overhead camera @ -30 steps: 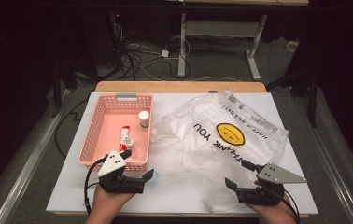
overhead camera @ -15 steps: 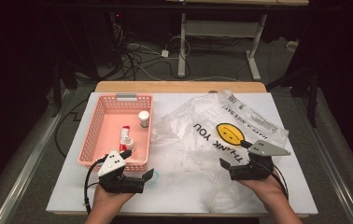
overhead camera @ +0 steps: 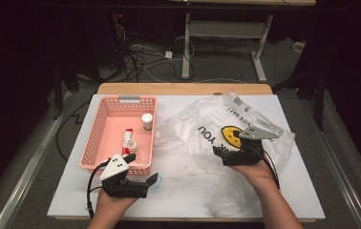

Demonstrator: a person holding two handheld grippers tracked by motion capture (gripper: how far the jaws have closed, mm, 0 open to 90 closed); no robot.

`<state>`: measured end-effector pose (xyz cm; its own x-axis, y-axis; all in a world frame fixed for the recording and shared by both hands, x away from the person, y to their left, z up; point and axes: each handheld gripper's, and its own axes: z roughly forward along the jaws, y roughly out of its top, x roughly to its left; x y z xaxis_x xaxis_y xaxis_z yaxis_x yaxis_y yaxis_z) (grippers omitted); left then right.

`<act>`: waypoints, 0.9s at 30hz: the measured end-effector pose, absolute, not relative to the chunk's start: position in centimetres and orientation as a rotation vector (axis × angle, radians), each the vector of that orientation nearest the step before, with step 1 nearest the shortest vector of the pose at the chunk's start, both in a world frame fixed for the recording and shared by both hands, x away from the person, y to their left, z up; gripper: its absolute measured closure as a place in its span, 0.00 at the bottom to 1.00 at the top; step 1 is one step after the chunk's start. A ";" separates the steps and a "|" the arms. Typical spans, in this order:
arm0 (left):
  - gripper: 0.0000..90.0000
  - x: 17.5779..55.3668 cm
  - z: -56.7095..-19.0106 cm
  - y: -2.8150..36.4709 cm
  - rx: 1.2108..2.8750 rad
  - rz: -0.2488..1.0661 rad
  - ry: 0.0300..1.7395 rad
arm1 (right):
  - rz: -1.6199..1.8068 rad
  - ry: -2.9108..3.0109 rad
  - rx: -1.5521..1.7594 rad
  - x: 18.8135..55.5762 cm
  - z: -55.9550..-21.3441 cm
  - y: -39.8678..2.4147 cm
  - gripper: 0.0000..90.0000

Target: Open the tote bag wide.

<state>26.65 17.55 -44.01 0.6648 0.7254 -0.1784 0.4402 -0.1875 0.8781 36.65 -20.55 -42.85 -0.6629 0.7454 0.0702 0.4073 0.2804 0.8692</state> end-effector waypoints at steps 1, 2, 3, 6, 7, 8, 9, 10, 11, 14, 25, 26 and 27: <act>0.00 26.6 -44.0 17.5 1.826 0.338 0.926 | 1.329 2.223 1.047 36.7 -43.0 -20.4 0.03; 0.00 26.6 -44.0 17.5 1.825 0.338 0.926 | 1.320 2.245 1.052 36.8 -43.1 -20.4 0.07; 0.00 26.6 -43.9 17.5 1.824 0.340 0.925 | 1.311 2.271 1.050 36.8 -43.1 -20.4 0.11; 0.00 26.5 -43.9 17.4 1.828 0.344 0.919 | 1.320 2.319 1.029 36.7 -43.1 -20.3 0.19; 0.00 26.5 -43.9 17.4 1.828 0.342 0.918 | 1.315 2.332 1.018 36.6 -43.1 -20.2 0.22; 0.00 26.5 -44.0 17.3 1.828 0.338 0.918 | 1.315 2.349 1.000 36.5 -43.2 -20.1 0.24; 0.00 26.5 -44.0 17.3 1.828 0.335 0.918 | 1.311 2.368 0.986 36.5 -43.2 -19.9 0.26; 0.00 26.6 -44.0 17.2 1.830 0.333 0.919 | 1.298 2.392 0.968 36.4 -43.3 -19.8 0.28; 0.00 26.6 -44.1 17.1 1.831 0.330 0.918 | 1.279 2.410 0.954 36.4 -43.5 -19.5 0.30; 0.00 26.6 -44.1 17.0 1.841 0.327 0.912 | 1.214 2.475 0.918 36.5 -44.1 -19.0 0.35; 0.00 26.2 -44.0 17.2 1.837 0.339 0.913 | 1.022 2.648 0.827 36.5 -47.1 -16.9 0.50; 0.00 26.3 -44.0 17.3 1.835 0.340 0.915 | 0.990 2.655 0.818 36.5 -47.3 -16.8 0.50; 0.00 26.3 -44.0 17.4 1.832 0.338 0.918 | 0.971 2.662 0.799 36.5 -47.5 -16.6 0.50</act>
